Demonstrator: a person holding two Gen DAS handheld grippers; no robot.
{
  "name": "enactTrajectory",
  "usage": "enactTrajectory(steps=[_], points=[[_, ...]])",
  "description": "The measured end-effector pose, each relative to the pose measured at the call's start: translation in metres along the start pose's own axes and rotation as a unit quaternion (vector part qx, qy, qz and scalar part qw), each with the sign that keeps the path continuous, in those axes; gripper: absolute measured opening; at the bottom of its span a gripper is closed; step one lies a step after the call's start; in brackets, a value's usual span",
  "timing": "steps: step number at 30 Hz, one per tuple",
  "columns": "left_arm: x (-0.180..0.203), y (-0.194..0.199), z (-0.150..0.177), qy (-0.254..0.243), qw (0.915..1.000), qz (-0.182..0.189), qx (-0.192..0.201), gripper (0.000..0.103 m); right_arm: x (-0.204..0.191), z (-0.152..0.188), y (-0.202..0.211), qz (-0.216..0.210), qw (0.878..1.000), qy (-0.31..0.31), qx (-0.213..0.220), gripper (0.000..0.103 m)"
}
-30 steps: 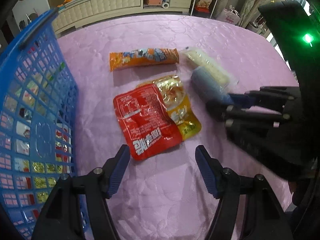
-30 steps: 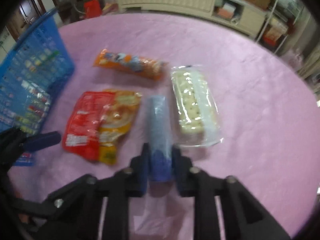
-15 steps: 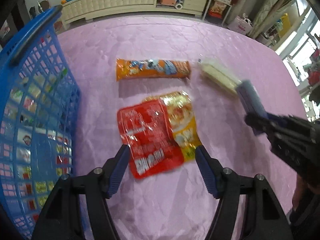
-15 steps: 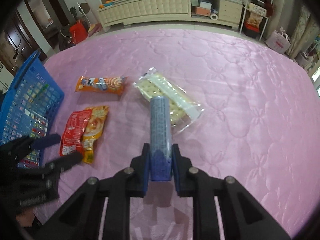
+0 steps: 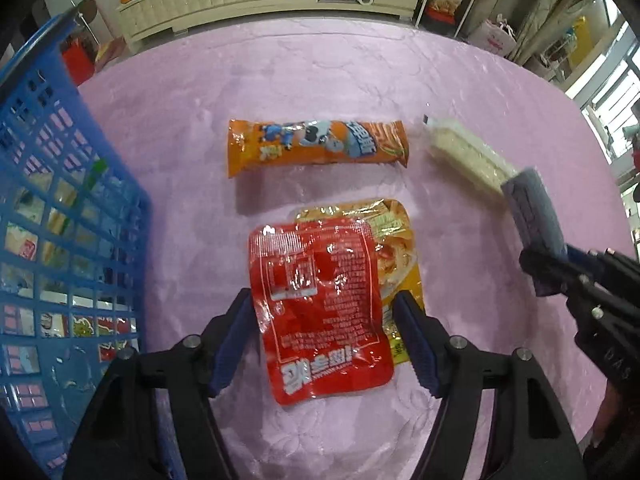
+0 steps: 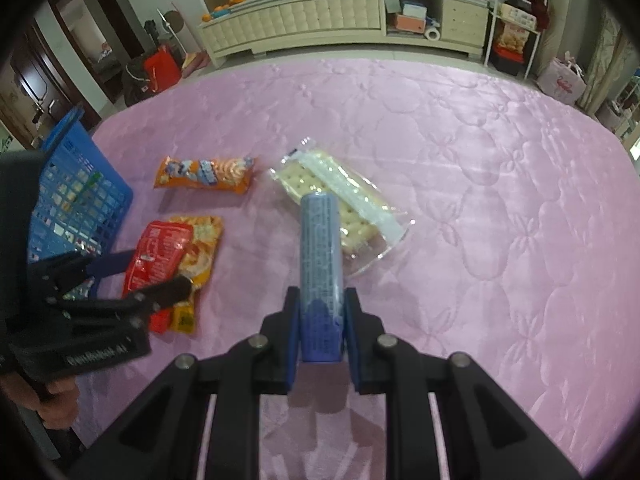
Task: Organize snacks
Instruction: 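Grasp the purple grape candy tube with the right gripper while the left grasps the red pouch, then lift the red pouch and candy tube and carry both over the basket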
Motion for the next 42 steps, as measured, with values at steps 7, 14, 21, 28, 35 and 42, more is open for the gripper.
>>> enactTrajectory(steps=[7, 14, 21, 28, 35, 42], points=[[0.003, 0.009, 0.023, 0.012, 0.9997, 0.020, 0.003, 0.040, -0.006, -0.001, 0.000, -0.007, 1.000, 0.004, -0.001, 0.024], [0.014, 0.023, 0.039, 0.001, 0.9996, 0.028, 0.009, 0.031, -0.009, 0.000, 0.006, -0.013, 1.000, 0.008, 0.002, 0.024], [0.024, 0.045, 0.052, -0.004, 0.9988, 0.047, 0.011, 0.029, -0.008, 0.012, 0.007, -0.022, 1.000, 0.003, -0.006, 0.024], [0.031, 0.089, 0.069, -0.033, 0.9975, 0.048, 0.039, 0.029, -0.028, 0.034, 0.037, -0.010, 1.000, 0.004, 0.004, 0.024], [0.018, 0.134, 0.068, -0.044, 0.9943, 0.049, 0.084, 0.029, -0.056, 0.042, 0.098, -0.016, 0.998, 0.018, 0.049, 0.024], [0.004, 0.187, 0.084, -0.059, 0.9893, 0.036, 0.129, 0.029, -0.093, 0.048, 0.132, -0.027, 0.997, 0.029, 0.065, 0.024]])
Point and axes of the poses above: each gripper's, at about its wrist camera, not at the fingertips, and y roughly against the way its jaws point, x to its right, z to its underside, the point moved 5 cm from there along -y, roughly the way its jaws point, and after that the axes turned 10 degrees about -y, right-handed, at the moved point
